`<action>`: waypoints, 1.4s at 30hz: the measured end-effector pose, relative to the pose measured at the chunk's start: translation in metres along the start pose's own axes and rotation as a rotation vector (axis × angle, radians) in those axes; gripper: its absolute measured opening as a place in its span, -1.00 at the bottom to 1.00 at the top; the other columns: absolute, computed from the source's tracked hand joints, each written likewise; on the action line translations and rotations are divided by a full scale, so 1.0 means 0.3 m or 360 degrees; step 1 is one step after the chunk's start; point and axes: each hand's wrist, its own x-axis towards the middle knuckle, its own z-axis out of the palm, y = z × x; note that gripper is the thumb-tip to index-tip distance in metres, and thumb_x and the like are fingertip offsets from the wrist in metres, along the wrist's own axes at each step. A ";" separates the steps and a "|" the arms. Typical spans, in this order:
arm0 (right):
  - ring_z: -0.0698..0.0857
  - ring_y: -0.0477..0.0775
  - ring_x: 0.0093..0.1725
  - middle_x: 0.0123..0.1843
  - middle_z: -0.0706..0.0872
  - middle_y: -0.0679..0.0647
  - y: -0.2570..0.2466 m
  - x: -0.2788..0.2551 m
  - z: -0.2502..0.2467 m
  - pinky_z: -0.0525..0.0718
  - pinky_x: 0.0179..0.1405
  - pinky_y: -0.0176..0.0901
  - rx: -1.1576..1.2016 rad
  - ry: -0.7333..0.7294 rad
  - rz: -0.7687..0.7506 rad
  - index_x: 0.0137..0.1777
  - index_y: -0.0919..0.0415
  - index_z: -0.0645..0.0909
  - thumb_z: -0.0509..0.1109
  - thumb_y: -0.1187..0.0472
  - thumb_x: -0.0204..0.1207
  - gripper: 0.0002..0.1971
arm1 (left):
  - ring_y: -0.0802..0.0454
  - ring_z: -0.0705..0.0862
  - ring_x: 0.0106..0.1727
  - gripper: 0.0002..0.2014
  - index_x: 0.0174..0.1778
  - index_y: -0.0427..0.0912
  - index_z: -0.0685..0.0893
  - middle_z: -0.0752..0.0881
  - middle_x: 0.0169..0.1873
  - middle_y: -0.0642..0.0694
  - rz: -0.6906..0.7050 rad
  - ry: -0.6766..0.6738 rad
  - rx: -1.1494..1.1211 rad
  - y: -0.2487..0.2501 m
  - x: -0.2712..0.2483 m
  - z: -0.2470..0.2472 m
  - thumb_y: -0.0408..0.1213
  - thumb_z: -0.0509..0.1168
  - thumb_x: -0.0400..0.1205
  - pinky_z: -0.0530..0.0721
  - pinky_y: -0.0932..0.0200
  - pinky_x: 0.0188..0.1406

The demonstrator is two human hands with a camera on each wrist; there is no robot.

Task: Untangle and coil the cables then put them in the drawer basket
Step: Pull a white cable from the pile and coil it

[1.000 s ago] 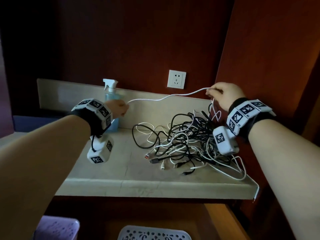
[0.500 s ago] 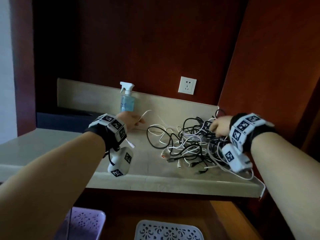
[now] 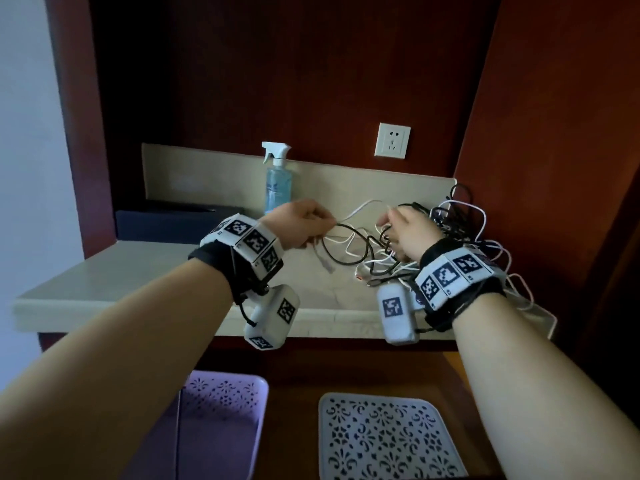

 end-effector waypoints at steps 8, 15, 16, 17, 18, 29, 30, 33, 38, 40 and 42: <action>0.66 0.21 -0.08 -0.09 0.71 0.11 0.043 -0.112 -0.039 0.56 -0.16 -0.05 -0.0676 0.0151 -0.0174 0.06 0.15 0.57 0.16 0.13 0.67 -0.82 | 0.20 0.41 -0.51 -0.69 -0.25 -0.17 0.53 0.44 -0.45 -0.01 -0.0131 0.0037 -0.0868 0.030 -0.094 0.044 -0.24 0.03 0.78 0.45 0.37 -0.43; 0.66 -0.01 0.01 0.01 0.76 -0.07 0.072 -0.237 -0.050 0.53 -0.02 -0.18 -0.0619 -0.0279 -0.0277 0.04 -0.03 0.76 0.36 0.03 0.53 -0.82 | -0.04 0.73 -0.10 -0.69 -0.25 -0.18 0.45 0.72 -0.13 -0.15 -0.0072 0.0311 -0.1172 0.099 -0.124 0.156 -0.22 -0.01 0.78 0.66 0.02 0.09; 0.66 -0.04 -0.02 -0.02 0.76 -0.10 0.077 -0.251 -0.055 0.53 -0.02 -0.19 -0.0576 -0.0317 -0.0303 0.02 -0.04 0.77 0.37 0.03 0.52 -0.83 | -0.09 0.75 -0.08 -0.69 -0.24 -0.18 0.43 0.74 -0.13 -0.18 -0.0082 0.0268 -0.1328 0.106 -0.131 0.172 -0.20 -0.03 0.79 0.66 -0.01 0.11; 0.66 -0.05 -0.04 -0.03 0.77 -0.10 0.083 -0.259 -0.063 0.56 0.01 -0.17 -0.0548 -0.0343 -0.0329 0.00 -0.06 0.77 0.38 0.03 0.52 -0.84 | -0.11 0.77 -0.11 -0.69 -0.23 -0.18 0.40 0.75 -0.19 -0.18 -0.0075 0.0229 -0.1461 0.114 -0.138 0.186 -0.18 -0.05 0.79 0.68 -0.03 0.08; 0.67 -0.05 -0.04 -0.04 0.77 -0.10 0.091 -0.266 -0.077 0.59 0.05 -0.13 -0.0523 -0.0365 -0.0344 -0.01 -0.07 0.77 0.38 0.02 0.51 -0.84 | -0.10 0.78 -0.18 -0.69 -0.22 -0.18 0.38 0.73 -0.30 -0.16 -0.0063 0.0225 -0.1560 0.121 -0.145 0.199 -0.17 -0.07 0.79 0.70 -0.03 0.03; 0.62 -0.35 -0.02 -0.07 0.71 -0.33 0.215 -0.331 -0.243 0.43 -0.08 -0.65 -0.0103 -0.0497 -0.0565 -0.15 -0.26 0.66 0.35 0.23 0.53 -0.73 | 0.11 0.46 -0.48 -0.73 -0.05 -0.16 0.58 0.49 -0.44 -0.03 -0.0209 0.0508 -0.1241 0.082 -0.226 0.307 -0.21 0.00 0.78 0.47 0.25 -0.43; 0.61 -0.36 0.01 -0.03 0.72 -0.33 0.209 -0.333 -0.240 0.42 -0.03 -0.66 -0.0088 -0.0539 -0.0595 -0.12 -0.26 0.66 0.32 0.23 0.55 -0.73 | 0.12 0.44 -0.48 -0.71 -0.02 -0.16 0.60 0.46 -0.43 -0.03 -0.0205 0.0428 -0.1125 0.084 -0.232 0.336 -0.21 -0.02 0.79 0.42 0.27 -0.47; 0.61 -0.34 0.08 0.04 0.71 -0.32 0.203 -0.333 -0.231 0.43 0.12 -0.56 -0.0089 -0.0591 -0.0658 -0.03 -0.21 0.70 0.31 0.18 0.57 -0.78 | 0.13 0.41 -0.47 -0.68 0.01 -0.13 0.64 0.45 -0.42 0.00 -0.0167 0.0262 -0.0859 0.097 -0.250 0.414 -0.22 -0.04 0.79 0.31 0.26 -0.45; 0.58 -0.20 -0.17 -0.19 0.63 -0.16 0.252 -0.352 -0.315 0.53 -0.13 -0.36 0.0044 -0.0670 -0.0755 0.08 -0.26 0.66 0.42 -0.06 0.37 -0.73 | 0.09 0.41 -0.44 -0.67 -0.03 -0.11 0.65 0.48 -0.40 -0.03 -0.0233 0.0238 -0.0817 0.094 -0.277 0.473 -0.24 -0.05 0.78 0.29 0.22 -0.44; 0.57 -0.09 -0.20 -0.20 0.62 -0.03 0.263 -0.350 -0.334 0.52 -0.16 -0.27 0.0159 -0.0640 -0.0856 0.03 -0.18 0.70 0.43 -0.08 0.33 -0.74 | 0.07 0.42 -0.42 -0.66 -0.05 -0.08 0.64 0.50 -0.38 -0.05 -0.0256 0.0274 -0.0826 0.106 -0.288 0.484 -0.24 -0.06 0.79 0.33 0.22 -0.45; 0.61 -0.14 -0.13 -0.17 0.68 -0.09 0.277 -0.327 -0.322 0.57 -0.06 -0.22 0.0129 -0.0466 -0.0894 -0.09 -0.10 0.74 0.43 -0.01 0.39 -0.87 | 0.05 0.50 -0.39 -0.67 -0.02 -0.07 0.63 0.54 -0.34 -0.08 -0.0255 0.0296 -0.0845 0.124 -0.298 0.499 -0.22 -0.06 0.79 0.43 0.16 -0.39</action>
